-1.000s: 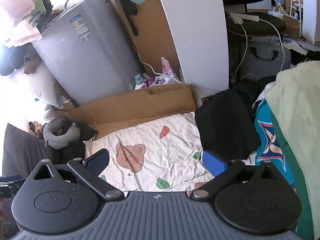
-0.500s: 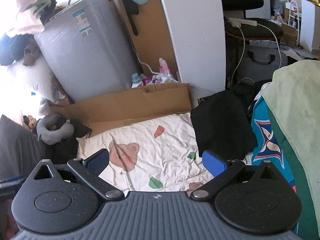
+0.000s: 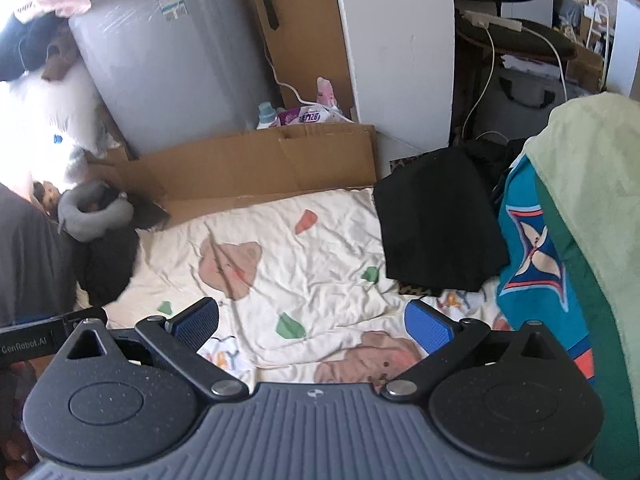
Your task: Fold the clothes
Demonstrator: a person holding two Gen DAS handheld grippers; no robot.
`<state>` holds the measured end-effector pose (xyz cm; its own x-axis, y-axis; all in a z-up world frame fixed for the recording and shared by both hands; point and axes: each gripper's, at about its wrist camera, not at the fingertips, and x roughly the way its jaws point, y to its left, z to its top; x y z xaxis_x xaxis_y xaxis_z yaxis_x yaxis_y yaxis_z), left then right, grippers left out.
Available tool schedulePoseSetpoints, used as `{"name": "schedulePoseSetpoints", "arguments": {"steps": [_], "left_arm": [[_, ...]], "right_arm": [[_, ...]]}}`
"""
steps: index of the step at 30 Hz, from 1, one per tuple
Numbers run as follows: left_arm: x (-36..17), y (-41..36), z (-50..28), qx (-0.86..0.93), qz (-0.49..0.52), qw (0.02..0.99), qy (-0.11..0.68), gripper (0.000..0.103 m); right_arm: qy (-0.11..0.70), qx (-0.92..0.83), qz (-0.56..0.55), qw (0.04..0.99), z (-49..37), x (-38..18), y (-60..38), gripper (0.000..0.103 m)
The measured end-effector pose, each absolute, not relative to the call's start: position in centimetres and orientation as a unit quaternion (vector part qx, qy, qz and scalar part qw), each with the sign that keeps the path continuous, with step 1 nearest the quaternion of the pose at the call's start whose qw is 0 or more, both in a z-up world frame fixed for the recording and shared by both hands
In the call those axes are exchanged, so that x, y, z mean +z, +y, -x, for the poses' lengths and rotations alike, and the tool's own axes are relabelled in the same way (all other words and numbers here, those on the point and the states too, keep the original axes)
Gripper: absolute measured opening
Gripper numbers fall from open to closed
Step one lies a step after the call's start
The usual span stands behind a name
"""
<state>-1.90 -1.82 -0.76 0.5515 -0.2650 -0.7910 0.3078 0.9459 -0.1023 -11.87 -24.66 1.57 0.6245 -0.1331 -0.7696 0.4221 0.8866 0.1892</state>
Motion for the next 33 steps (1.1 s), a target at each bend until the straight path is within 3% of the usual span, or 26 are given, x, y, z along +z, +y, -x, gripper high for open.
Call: {"name": "schedulePoseSetpoints", "arguments": {"steps": [20, 33], "left_arm": [[-2.5, -1.4, 3.6, -0.098, -0.006, 0.872, 0.479, 0.103], [-2.7, -2.9, 4.0, -0.09, -0.053, 0.874, 0.475, 0.103]], "right_arm": [[0.445, -0.079, -0.139, 0.881, 10.3, 0.5, -23.2, 0.102], [0.451, -0.053, -0.154, 0.877, 10.0, -0.1, -23.7, 0.102]]}}
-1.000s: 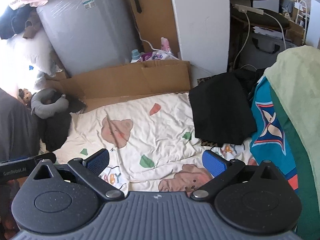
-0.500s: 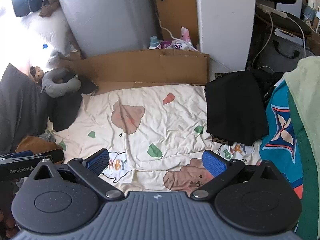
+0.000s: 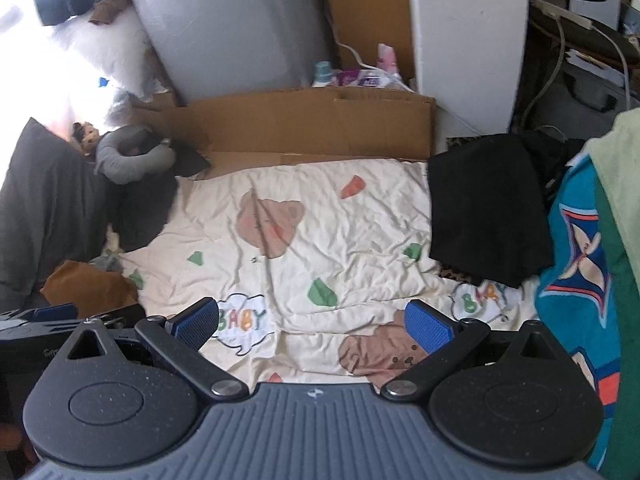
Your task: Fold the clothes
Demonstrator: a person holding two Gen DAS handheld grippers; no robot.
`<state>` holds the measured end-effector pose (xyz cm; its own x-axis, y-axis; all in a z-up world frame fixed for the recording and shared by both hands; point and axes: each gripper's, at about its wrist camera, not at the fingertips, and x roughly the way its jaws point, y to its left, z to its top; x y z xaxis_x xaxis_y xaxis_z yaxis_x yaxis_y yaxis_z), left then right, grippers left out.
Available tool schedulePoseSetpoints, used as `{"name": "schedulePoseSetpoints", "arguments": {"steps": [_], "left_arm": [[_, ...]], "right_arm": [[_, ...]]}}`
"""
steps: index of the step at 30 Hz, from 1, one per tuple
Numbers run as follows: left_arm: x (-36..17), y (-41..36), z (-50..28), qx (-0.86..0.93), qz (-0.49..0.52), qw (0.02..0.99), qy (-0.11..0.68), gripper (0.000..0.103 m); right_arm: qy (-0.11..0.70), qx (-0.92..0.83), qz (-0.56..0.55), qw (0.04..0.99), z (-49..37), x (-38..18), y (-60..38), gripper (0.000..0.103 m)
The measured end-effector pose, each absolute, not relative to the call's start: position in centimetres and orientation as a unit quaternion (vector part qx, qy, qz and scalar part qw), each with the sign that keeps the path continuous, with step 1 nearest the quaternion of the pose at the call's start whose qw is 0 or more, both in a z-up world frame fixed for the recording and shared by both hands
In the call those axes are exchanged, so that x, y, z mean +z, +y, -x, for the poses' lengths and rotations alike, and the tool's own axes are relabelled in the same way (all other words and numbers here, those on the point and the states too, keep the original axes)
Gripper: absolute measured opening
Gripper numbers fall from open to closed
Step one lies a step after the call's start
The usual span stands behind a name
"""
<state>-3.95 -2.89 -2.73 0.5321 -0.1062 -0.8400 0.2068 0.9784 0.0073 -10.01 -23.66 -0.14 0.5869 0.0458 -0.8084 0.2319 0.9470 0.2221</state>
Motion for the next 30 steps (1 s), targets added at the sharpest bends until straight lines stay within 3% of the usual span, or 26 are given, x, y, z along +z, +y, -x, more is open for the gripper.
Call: {"name": "schedulePoseSetpoints", "arguments": {"steps": [30], "left_arm": [[-3.1, -2.1, 2.8, -0.084, -0.052, 0.873, 0.478, 0.103]], "right_arm": [[0.463, -0.039, -0.159, 0.871, 10.1, -0.4, -24.8, 0.102]]}}
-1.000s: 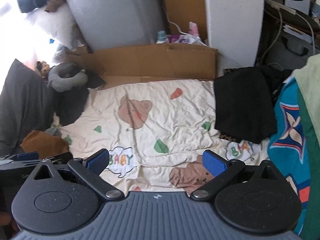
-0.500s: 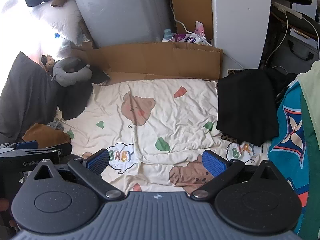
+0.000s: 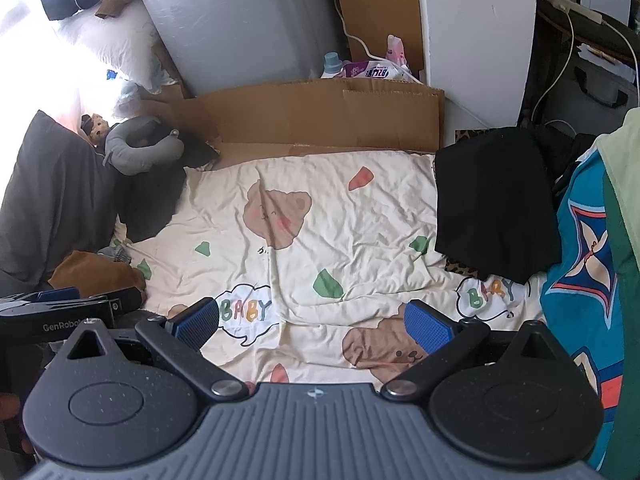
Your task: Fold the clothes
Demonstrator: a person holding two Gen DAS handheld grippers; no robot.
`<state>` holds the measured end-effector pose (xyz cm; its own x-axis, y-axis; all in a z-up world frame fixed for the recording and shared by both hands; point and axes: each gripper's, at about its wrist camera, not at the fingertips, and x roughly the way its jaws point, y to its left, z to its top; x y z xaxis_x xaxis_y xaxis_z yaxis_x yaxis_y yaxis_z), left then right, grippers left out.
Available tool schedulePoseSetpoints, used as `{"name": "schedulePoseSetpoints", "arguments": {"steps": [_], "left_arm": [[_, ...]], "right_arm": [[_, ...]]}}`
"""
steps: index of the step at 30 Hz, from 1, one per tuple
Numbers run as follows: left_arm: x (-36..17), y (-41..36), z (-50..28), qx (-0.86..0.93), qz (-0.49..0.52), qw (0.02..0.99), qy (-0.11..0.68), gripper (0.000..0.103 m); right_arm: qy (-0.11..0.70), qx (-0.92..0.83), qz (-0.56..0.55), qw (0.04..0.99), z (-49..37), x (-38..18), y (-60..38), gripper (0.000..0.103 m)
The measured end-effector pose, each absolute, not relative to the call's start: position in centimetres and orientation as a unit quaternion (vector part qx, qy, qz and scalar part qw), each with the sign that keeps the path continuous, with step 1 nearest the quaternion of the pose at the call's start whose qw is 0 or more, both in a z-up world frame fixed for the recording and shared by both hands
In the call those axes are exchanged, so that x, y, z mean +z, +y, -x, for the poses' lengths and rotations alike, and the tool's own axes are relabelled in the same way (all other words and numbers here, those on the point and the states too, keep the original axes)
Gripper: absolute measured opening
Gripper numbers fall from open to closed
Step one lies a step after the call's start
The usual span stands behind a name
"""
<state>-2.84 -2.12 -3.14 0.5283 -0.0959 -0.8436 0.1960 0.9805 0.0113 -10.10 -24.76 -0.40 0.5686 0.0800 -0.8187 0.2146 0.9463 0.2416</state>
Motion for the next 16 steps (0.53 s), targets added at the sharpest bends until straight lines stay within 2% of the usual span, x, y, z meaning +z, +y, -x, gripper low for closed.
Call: {"name": "schedulePoseSetpoints", "arguments": {"steps": [16], "left_arm": [[-3.21, -1.95, 2.49, -0.079, -0.049, 0.872, 0.48, 0.103]], "right_arm": [[0.463, -0.039, -0.162, 0.87, 10.2, -0.39, -25.09, 0.102]]}}
